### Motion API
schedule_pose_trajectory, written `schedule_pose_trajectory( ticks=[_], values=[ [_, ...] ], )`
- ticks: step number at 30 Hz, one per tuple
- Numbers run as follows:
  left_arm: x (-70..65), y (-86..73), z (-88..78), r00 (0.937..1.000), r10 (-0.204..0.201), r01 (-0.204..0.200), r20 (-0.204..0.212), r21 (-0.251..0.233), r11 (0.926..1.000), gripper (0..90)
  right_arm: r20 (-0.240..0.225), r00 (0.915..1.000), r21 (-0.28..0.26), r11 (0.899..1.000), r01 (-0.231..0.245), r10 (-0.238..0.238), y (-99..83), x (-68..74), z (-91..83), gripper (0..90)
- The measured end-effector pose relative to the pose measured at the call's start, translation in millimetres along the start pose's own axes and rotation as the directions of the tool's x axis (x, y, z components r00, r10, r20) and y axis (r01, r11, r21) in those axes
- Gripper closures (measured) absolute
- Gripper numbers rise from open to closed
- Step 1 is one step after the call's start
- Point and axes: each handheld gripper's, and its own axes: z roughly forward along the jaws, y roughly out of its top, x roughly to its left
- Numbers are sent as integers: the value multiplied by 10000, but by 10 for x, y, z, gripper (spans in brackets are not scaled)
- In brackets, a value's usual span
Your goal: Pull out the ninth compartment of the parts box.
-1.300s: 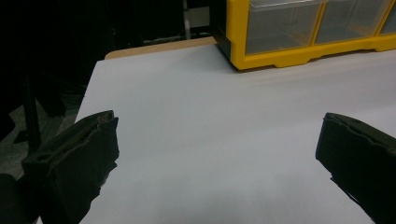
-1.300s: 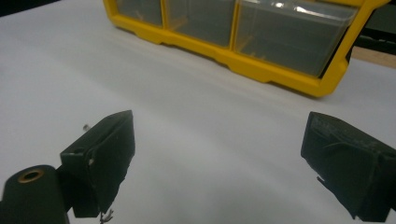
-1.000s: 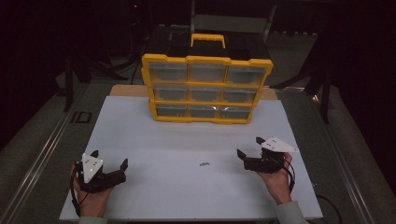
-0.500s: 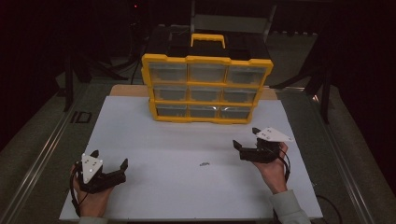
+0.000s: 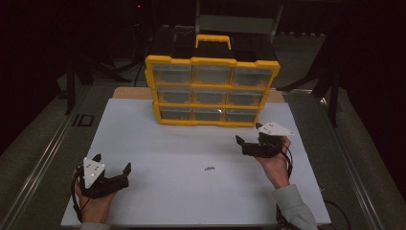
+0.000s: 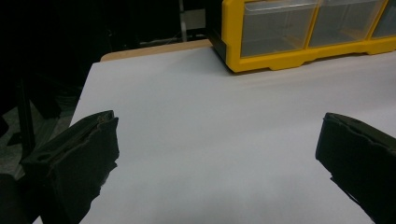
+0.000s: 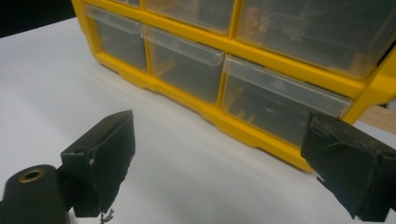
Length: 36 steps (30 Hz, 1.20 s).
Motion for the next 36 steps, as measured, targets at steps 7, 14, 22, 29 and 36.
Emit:
schedule_pose_trajectory(
  ticks=[7,14,22,29,36],
  values=[
    [13,0,-3,9999,-133,134,96,-37,9999,2,96,10000,-80,10000,10,-9,61,-38,89,105],
    [35,1,-13,9998,-207,207,37,-71,9998,2,126,9999,-16,10000,27,-27,65,-62,168,105],
    [22,0,-5,9999,-134,134,46,-50,9999,2,240,9996,-38,9999,159,-158,100,-94,260,105],
    [5,-1,-1,10000,-57,57,80,-27,10000,1,357,9986,46,9993,383,-384,136,-102,348,106],
    [-8,0,3,9999,-6,6,134,4,10000,2,456,9975,130,9985,526,-531,164,-98,432,107]
  ],
)
